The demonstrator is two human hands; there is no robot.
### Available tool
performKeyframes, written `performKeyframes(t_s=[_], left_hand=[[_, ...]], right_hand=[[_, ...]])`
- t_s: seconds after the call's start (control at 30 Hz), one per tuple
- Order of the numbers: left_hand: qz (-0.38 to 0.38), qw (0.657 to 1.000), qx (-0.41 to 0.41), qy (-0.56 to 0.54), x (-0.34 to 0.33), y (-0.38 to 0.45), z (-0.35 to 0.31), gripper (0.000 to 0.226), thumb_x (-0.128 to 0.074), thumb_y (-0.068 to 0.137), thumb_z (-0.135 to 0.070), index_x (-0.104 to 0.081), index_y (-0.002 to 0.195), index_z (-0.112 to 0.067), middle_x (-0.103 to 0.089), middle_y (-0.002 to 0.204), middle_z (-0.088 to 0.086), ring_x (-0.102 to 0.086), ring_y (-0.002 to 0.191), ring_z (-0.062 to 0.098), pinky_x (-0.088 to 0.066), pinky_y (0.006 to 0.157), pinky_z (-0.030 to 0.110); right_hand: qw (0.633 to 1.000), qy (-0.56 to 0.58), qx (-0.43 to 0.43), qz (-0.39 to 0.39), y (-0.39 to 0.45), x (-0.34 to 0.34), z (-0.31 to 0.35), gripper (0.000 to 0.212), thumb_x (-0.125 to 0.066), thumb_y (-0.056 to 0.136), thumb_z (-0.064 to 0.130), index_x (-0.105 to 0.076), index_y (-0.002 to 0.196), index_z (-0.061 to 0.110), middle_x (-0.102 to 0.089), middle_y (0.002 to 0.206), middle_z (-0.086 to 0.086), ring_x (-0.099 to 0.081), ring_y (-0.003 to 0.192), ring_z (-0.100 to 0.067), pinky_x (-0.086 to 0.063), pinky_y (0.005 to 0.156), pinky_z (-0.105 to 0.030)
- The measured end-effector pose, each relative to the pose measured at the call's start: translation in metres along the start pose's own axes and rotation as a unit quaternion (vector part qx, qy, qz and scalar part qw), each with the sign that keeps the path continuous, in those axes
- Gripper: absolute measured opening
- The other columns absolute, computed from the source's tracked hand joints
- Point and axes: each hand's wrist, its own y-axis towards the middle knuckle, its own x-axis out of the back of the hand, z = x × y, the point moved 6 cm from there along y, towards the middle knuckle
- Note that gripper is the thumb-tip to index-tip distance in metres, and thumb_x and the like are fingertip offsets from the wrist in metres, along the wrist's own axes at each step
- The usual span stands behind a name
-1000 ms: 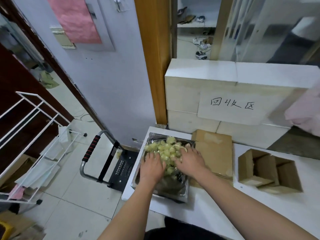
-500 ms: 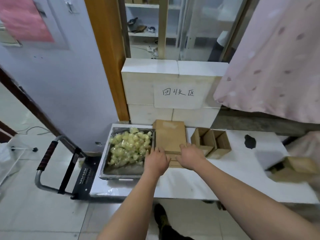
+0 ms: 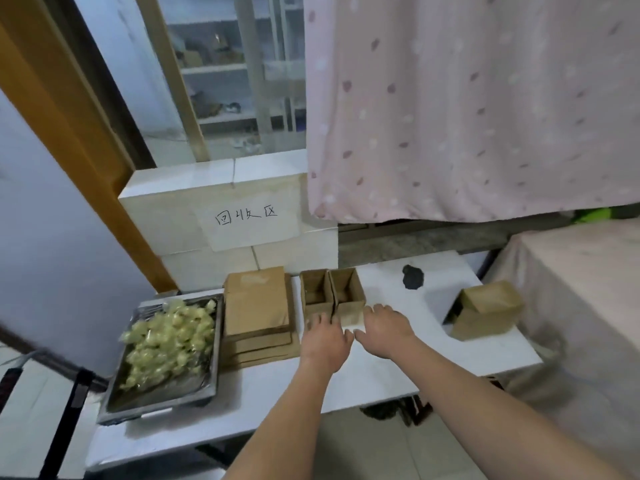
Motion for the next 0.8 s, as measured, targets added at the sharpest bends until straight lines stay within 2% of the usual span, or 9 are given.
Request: performKeyframes(t_s=[0.17, 0.4, 0.6, 0.8], left_hand=[[0.016, 1.000, 0.001, 0.003, -0.014, 0.032, -0.109, 0.052, -0.026, 0.106, -0.042, -0.050, 0.136, -0.007, -0.050, 0.139, 0.014, -0.047, 0.126, 0.032, -0.035, 0.109, 0.043], [0.023, 0.999, -0.012, 0.026, -0.027, 0.067, -0.228, 0.050, -0.026, 0.106, -0.041, -0.045, 0.138, -0.008, -0.050, 0.139, 0.013, -0.046, 0.128, 0.031, -0.035, 0.109, 0.043], [0.043, 0.998, -0.023, 0.037, -0.037, 0.093, -0.275, 0.049, -0.027, 0.105, -0.041, -0.046, 0.137, -0.009, -0.050, 0.138, 0.012, -0.046, 0.128, 0.029, -0.036, 0.108, 0.042], [0.062, 0.997, -0.020, 0.029, -0.054, 0.128, -0.290, 0.048, -0.027, 0.105, -0.041, -0.047, 0.134, -0.009, -0.051, 0.136, 0.012, -0.047, 0.126, 0.028, -0.037, 0.108, 0.042]], right_hand=[[1.000, 0.006, -0.016, 0.007, -0.004, -0.006, -0.121, 0.056, -0.041, 0.098, 0.052, -0.044, 0.135, 0.010, -0.052, 0.131, -0.013, -0.050, 0.120, -0.031, -0.043, 0.092, -0.040], [0.999, 0.019, -0.032, 0.031, -0.012, -0.010, -0.252, 0.055, -0.039, 0.100, 0.050, -0.043, 0.137, 0.010, -0.052, 0.135, -0.013, -0.051, 0.121, -0.031, -0.045, 0.092, -0.040], [0.998, 0.036, -0.038, 0.035, -0.003, -0.012, -0.309, 0.053, -0.039, 0.100, 0.047, -0.042, 0.139, 0.011, -0.050, 0.135, -0.015, -0.050, 0.121, -0.032, -0.043, 0.092, -0.039], [0.996, 0.043, -0.056, 0.050, 0.018, -0.016, -0.351, 0.057, -0.039, 0.099, 0.050, -0.041, 0.141, 0.011, -0.048, 0.140, -0.016, -0.047, 0.125, -0.035, -0.043, 0.101, -0.042]])
